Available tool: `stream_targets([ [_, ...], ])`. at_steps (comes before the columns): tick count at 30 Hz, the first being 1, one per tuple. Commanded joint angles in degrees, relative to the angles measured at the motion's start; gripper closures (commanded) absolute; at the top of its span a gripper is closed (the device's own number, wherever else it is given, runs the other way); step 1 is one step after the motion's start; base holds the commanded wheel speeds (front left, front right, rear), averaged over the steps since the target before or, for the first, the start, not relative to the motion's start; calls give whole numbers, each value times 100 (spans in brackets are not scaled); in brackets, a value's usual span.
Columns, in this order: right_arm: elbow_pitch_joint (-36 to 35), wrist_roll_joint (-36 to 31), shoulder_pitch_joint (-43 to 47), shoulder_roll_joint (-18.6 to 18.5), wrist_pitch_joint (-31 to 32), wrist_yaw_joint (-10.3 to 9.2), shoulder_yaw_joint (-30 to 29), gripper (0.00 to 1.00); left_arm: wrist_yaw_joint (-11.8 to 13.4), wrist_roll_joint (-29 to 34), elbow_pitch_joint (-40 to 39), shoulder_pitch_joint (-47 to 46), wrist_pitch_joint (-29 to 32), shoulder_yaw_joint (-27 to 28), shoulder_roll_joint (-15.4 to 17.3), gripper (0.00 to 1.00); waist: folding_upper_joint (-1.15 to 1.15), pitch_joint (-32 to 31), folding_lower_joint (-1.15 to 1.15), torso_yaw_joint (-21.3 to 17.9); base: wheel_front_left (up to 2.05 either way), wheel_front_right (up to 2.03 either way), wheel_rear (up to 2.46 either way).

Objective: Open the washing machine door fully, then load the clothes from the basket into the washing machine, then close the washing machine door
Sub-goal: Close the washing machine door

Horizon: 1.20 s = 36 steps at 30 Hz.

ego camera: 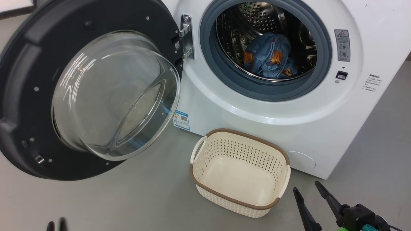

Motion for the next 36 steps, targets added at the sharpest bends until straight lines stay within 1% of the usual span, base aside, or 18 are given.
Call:
stream_targets([
  [1,-115,-27,-180,-57,-28,8,165,0,-8,-99,-82,-63,-36,272,53,100,0,-4,0,-1,0,0,0],
  [6,-109,-22,-171,-30,-28,8,140,0,-118,-594,111,-164,-36,766,53,100,0,-13,0,-7,0,0,0],
  [9,-102,-25,-166,-18,-28,8,132,0,-216,-989,316,-352,-36,1272,53,100,0,-18,0,-12,0,0,0],
  [12,-97,-29,-166,-1,-28,8,129,0,-339,-1493,533,-637,-36,1926,53,100,0,-34,0,-27,0,0,0],
  [16,-91,-28,-171,28,-28,8,113,0,-485,-1660,729,-1007,-36,2599,62,100,0,-57,0,-53,0,0,0],
  [17,-92,-28,-171,37,-28,8,106,0,-515,-1719,815,-1107,-36,2734,120,100,0,-62,0,-60,0,0,0],
  [22,-116,-40,-136,80,-28,8,78,0,-566,-2262,1335,-1662,73,3217,658,100,0,-86,0,-93,0,0,0],
  [27,-114,-34,-157,71,-28,8,77,0,-482,-2699,1755,-2159,382,3569,1252,100,0,-70,0,-183,0,0,0],
  [32,-122,-29,-156,75,-28,8,67,0,-484,-3080,2378,-2615,651,3850,1878,100,0,-60,0,-299,0,0,0],
  [35,-109,-27,-159,70,-28,8,80,0,-416,-3218,2741,-2895,879,3920,2259,100,0,-53,0,-381,0,0,0],
  [36,-102,-22,-164,60,-28,8,82,0,-332,-3354,2963,-3140,1051,3978,2487,100,0,-50,0,-425,0,0,0],
])
